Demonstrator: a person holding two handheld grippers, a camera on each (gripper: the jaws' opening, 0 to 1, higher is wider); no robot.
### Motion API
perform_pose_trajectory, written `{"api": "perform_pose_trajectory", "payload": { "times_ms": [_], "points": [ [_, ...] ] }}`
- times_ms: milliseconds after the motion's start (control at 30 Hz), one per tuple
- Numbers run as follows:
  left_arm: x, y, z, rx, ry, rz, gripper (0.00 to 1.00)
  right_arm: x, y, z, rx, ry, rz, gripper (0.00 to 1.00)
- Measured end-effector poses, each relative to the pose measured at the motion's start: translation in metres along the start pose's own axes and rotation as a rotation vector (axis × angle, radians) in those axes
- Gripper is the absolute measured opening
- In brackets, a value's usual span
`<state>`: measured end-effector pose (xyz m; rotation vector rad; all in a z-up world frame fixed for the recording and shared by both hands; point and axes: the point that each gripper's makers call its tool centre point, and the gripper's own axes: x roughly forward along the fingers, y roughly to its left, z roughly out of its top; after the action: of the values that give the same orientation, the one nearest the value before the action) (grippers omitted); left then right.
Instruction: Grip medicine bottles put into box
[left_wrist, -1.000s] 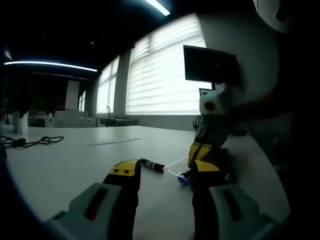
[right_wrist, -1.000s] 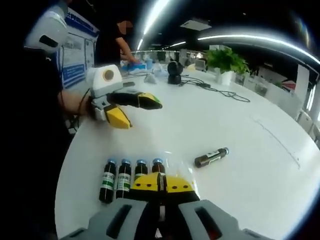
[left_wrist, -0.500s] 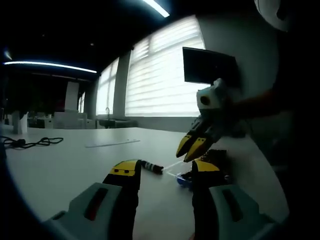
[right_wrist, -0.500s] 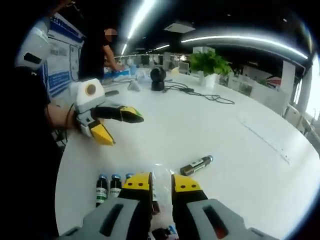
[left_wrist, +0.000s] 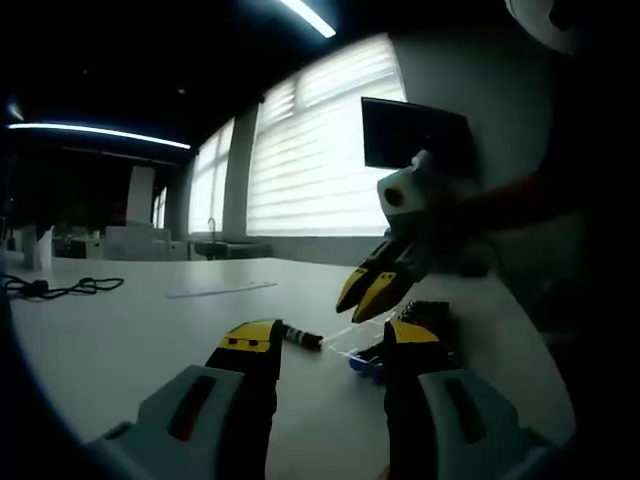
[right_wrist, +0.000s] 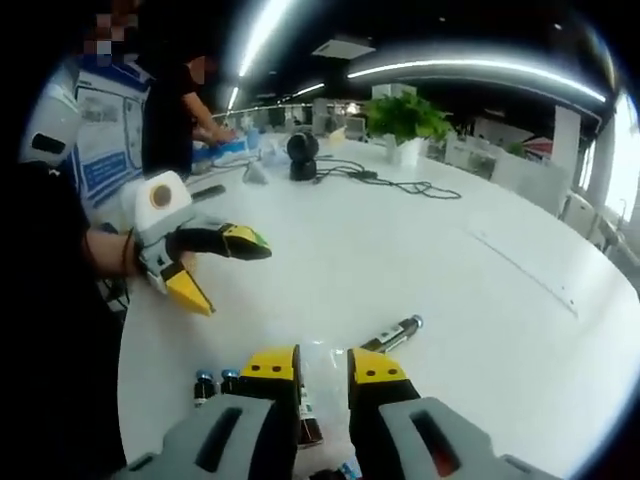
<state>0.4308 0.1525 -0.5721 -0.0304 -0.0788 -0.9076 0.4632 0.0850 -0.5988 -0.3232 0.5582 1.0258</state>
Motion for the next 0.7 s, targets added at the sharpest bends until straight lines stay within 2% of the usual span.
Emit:
{"api": "perform_pose_trajectory", "payload": {
  "times_ms": [100,267,433,533,633,700],
  "points": [
    [0.000,0.001,0.001,-0.008,-0.005,-0.003,0.33,0.007,-0.008,0.002,0.062,0.005,-0.029,0.15],
    [-0.001,0.001,0.002,-0.017,-0.013,-0.007,0.33,0.014,-0.018,0.001,0.086,0.041,-0.059,0.17],
    [-0.002,0.001,0.003,-0.018,-0.020,-0.010,0.33,0.016,-0.028,-0.001,0.174,0.062,-0.076,0.19],
    [-0.002,0.001,0.004,-0.022,-0.027,-0.010,0.33,0.016,-0.034,-0.005,0.181,0.085,-0.094,0.21],
    [-0.002,0.001,0.005,-0.022,-0.029,-0.014,0.33,0.019,-0.037,-0.005,0.244,0.093,-0.109,0.21],
    [-0.003,0.000,0.005,-0.022,-0.031,-0.016,0.33,0.022,-0.037,-0.006,0.249,0.109,-0.118,0.22]
  ]
}}
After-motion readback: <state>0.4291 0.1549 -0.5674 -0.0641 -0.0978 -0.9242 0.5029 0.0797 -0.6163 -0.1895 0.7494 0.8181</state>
